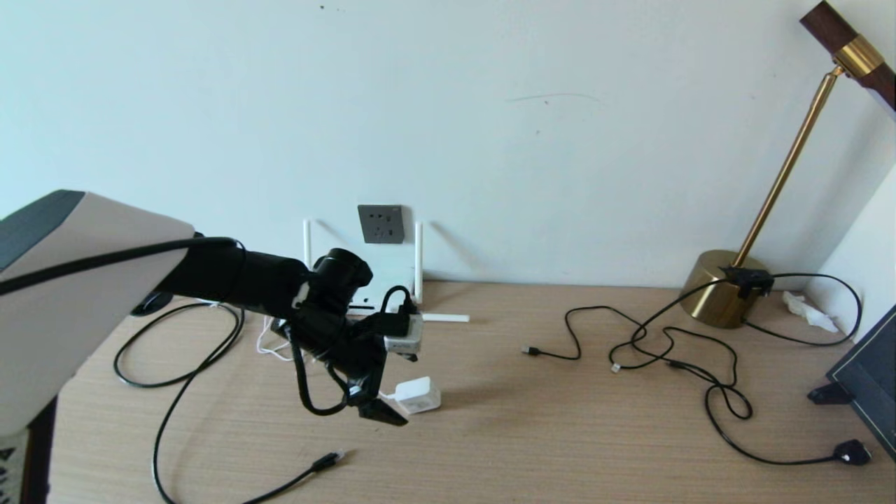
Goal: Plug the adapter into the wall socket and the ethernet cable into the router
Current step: Pick up plug
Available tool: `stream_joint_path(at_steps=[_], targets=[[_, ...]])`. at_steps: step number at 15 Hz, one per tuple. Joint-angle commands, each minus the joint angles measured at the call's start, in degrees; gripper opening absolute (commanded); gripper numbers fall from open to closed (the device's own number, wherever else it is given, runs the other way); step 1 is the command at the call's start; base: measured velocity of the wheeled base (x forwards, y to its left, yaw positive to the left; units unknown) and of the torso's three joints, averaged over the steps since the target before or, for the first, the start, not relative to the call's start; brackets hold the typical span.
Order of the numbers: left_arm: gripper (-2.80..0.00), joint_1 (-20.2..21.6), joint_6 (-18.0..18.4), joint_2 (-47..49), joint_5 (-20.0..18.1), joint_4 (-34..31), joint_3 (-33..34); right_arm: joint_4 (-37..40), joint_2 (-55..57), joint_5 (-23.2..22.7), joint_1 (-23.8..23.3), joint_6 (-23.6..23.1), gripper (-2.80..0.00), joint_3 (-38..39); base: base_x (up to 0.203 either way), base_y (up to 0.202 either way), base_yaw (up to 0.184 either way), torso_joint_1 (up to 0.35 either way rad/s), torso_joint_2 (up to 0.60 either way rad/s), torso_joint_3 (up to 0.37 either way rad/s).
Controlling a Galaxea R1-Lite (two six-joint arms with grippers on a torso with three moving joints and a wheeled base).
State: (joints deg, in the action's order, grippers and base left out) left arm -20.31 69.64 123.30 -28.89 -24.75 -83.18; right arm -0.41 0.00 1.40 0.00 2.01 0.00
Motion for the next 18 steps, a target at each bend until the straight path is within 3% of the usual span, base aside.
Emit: stream_joint_path(at_steps=[1, 4, 7, 18], targets=[[0.00, 0.0, -0.1, 0.9, 1.2, -0.1, -0.5, 0.0, 0.0, 0.0, 0.0, 0.0, 0.00, 0.0, 0.000, 0.000, 0.000, 0.000, 0.00, 0.000], [0.00, -0.4, -0.8, 1.9, 1.9, 0.0, -0.7, 0.0, 0.0, 0.0, 0.0, 0.0, 0.00, 0.0, 0.000, 0.000, 0.000, 0.000, 0.00, 0.000], [0.00, -2.3, -4.5, 2.1, 2.7, 0.0, -1.6, 0.0, 0.0, 0.0, 0.0, 0.0, 0.00, -0.1, 0.000, 0.000, 0.000, 0.000, 0.00, 0.000], [0.00, -4.5, -6.9, 4.3, 7.4, -0.2, -3.5, 0.0, 0.0, 0.0, 0.0, 0.0, 0.00, 0.0, 0.000, 0.000, 0.000, 0.000, 0.00, 0.000]])
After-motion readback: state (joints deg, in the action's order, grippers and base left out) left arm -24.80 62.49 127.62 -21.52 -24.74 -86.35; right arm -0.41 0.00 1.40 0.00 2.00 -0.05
